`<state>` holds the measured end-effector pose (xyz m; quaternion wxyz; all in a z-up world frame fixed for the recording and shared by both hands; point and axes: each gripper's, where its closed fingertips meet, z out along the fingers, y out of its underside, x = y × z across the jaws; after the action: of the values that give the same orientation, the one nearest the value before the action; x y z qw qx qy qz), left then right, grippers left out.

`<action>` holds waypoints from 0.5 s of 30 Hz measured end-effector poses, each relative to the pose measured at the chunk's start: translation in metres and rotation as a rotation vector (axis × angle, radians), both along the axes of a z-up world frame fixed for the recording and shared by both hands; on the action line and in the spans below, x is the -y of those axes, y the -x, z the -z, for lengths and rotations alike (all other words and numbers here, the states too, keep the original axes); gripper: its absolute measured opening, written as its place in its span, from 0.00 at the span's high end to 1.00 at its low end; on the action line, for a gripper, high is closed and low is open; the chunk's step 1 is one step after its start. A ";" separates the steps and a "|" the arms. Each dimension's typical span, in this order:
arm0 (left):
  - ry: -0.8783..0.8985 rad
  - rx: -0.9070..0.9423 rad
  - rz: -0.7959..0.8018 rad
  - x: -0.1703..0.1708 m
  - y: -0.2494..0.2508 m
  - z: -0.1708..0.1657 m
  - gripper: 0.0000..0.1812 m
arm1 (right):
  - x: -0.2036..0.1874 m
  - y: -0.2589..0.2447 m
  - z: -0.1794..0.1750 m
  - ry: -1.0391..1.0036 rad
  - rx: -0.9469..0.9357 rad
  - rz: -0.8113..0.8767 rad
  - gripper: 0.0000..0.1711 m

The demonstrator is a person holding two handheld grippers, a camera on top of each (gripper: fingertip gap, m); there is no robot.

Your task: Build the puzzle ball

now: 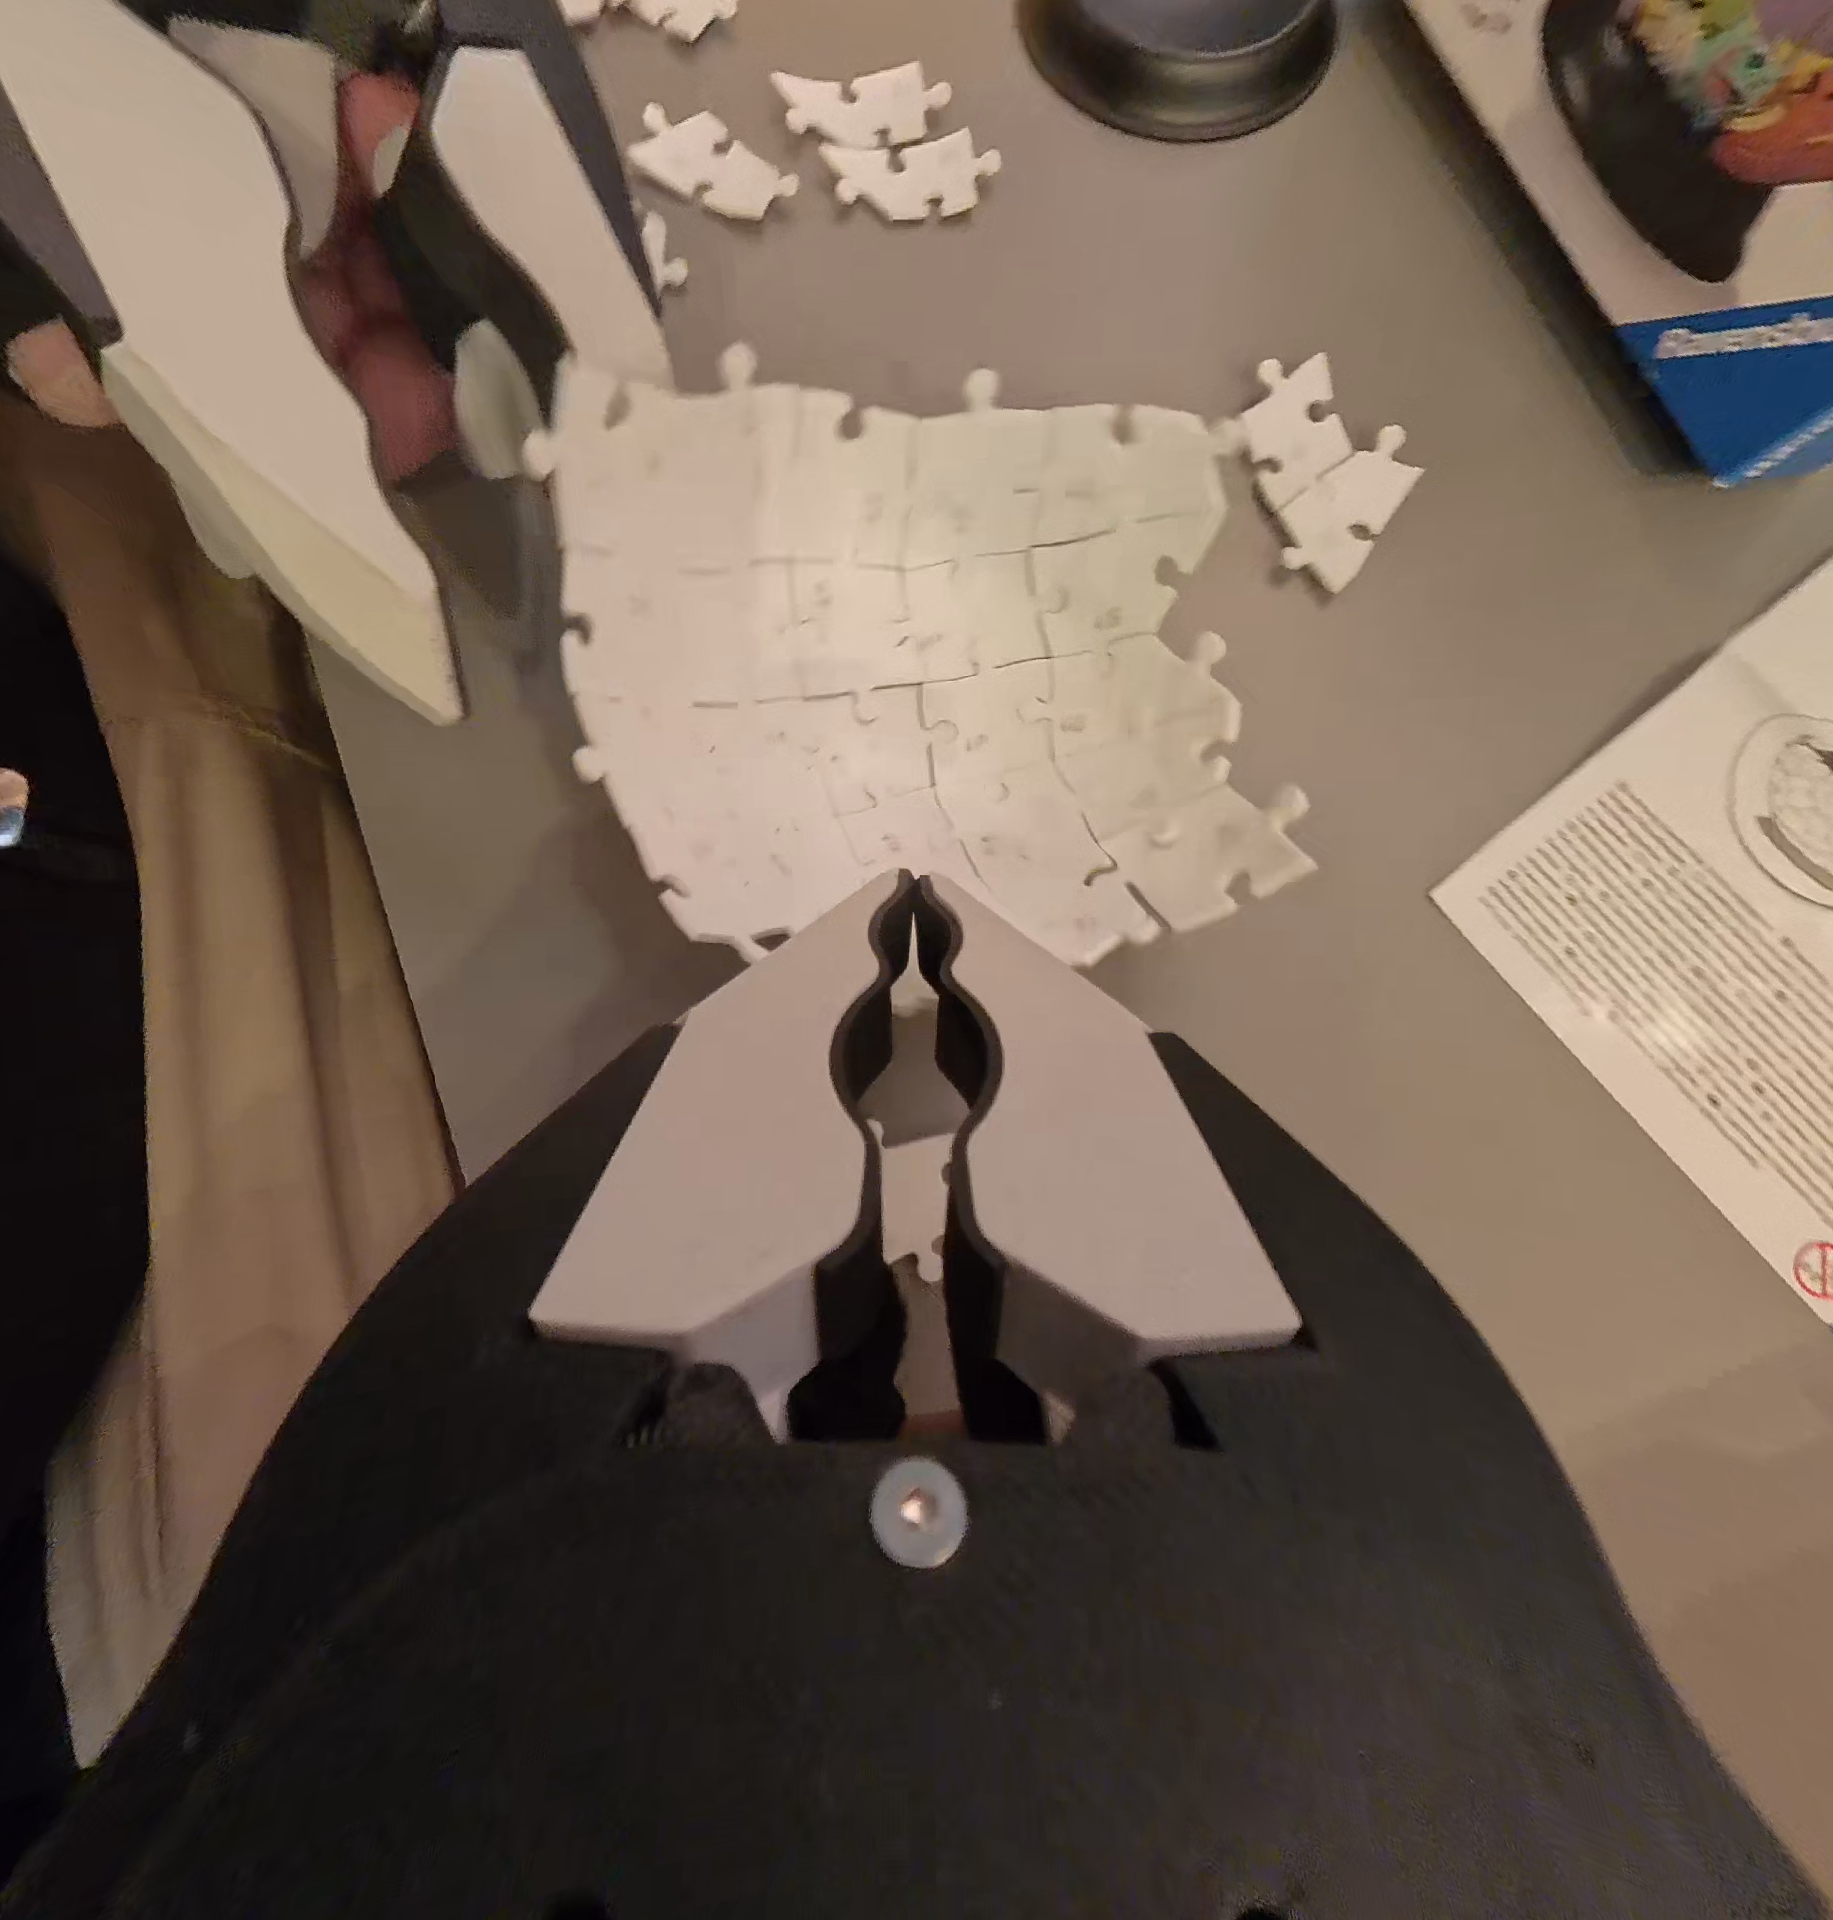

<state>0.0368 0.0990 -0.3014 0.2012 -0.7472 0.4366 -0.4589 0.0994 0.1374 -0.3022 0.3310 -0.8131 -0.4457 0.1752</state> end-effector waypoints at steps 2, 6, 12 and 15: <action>-0.018 -0.013 0.016 -0.001 0.008 -0.003 0.73 | -0.007 -0.008 -0.012 -0.012 -0.043 0.061 1.00; -0.041 -0.007 0.009 -0.012 0.020 -0.013 0.72 | -0.022 -0.029 -0.019 0.037 -0.100 0.212 1.00; -0.104 -0.041 0.004 -0.036 0.027 -0.018 0.73 | -0.031 -0.018 -0.009 0.244 -0.209 0.243 0.79; -0.160 -0.045 -0.003 -0.050 0.024 -0.028 0.73 | -0.041 -0.011 -0.009 0.320 -0.307 0.242 0.79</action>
<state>0.0131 0.1487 -0.2732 0.2513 -0.7394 0.4751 -0.4055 0.1100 0.1788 -0.2937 0.2805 -0.8664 -0.2560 0.3241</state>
